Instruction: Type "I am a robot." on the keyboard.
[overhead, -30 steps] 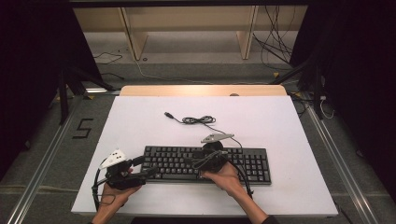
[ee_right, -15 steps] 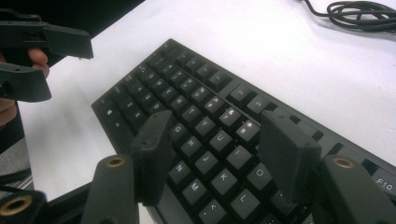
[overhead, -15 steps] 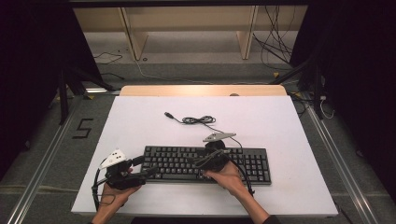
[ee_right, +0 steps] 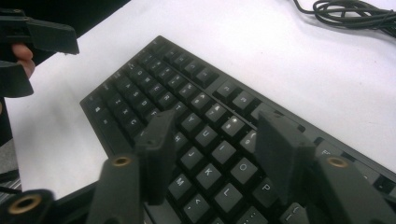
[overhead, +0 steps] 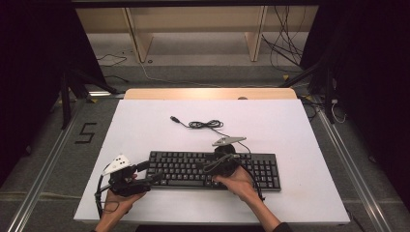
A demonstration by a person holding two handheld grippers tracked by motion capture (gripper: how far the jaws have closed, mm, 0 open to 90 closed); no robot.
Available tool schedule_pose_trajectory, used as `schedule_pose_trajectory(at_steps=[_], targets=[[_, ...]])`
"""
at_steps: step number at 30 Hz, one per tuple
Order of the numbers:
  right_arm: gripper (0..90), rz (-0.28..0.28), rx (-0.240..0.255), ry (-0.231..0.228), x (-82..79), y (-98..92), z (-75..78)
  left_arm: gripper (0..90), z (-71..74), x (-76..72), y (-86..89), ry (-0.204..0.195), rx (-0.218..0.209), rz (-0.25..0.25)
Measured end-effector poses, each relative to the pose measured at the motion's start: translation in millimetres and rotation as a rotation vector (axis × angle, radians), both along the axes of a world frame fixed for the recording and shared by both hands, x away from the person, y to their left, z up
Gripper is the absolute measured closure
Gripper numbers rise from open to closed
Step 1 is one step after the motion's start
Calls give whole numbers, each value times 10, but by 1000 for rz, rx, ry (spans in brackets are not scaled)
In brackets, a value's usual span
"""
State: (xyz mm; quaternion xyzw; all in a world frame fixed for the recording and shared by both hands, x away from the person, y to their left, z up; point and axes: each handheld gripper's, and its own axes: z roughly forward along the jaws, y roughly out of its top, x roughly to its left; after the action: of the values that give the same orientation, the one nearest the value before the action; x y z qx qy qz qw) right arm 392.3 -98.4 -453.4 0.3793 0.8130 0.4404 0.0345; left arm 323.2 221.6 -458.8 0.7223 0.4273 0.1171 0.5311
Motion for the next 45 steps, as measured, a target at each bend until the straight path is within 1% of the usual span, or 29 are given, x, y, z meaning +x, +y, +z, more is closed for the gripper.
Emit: schedule_pose_trajectory(at_steps=[3, 14, 18, 21, 28, 39, 40, 42, 45], targets=[[554, -2, -11, -2, 5, -5, -12, 257, 0, 0, 1, 1, -1, 0], [793, -35, -66, 7, 28, -24, -81, 257, -1, -1, -5, 0, 1, -2], [862, -40, -83, 11, 38, -16, -116, 257, -1, 1, -5, 1, 2, -2], [897, -40, -97, 13, 46, -7, -142, 257, -1, 0, -6, 0, 1, -3], [900, -36, -117, 19, 55, 18, -183, 257, -1, 0, -6, 0, 2, -3], [900, -39, -123, 26, 54, 26, -207, 257, -2, 0, -9, 0, 2, -4], [900, -40, -133, 28, 53, 30, -219, 258, -2, 1, -9, 0, 3, -4], [900, -42, -126, 25, 46, 23, -234, 258, -2, 2, -9, 1, 2, -3], [900, -47, -132, 21, 38, 32, -233, 257, -4, 1, -13, 0, 3, -3]])
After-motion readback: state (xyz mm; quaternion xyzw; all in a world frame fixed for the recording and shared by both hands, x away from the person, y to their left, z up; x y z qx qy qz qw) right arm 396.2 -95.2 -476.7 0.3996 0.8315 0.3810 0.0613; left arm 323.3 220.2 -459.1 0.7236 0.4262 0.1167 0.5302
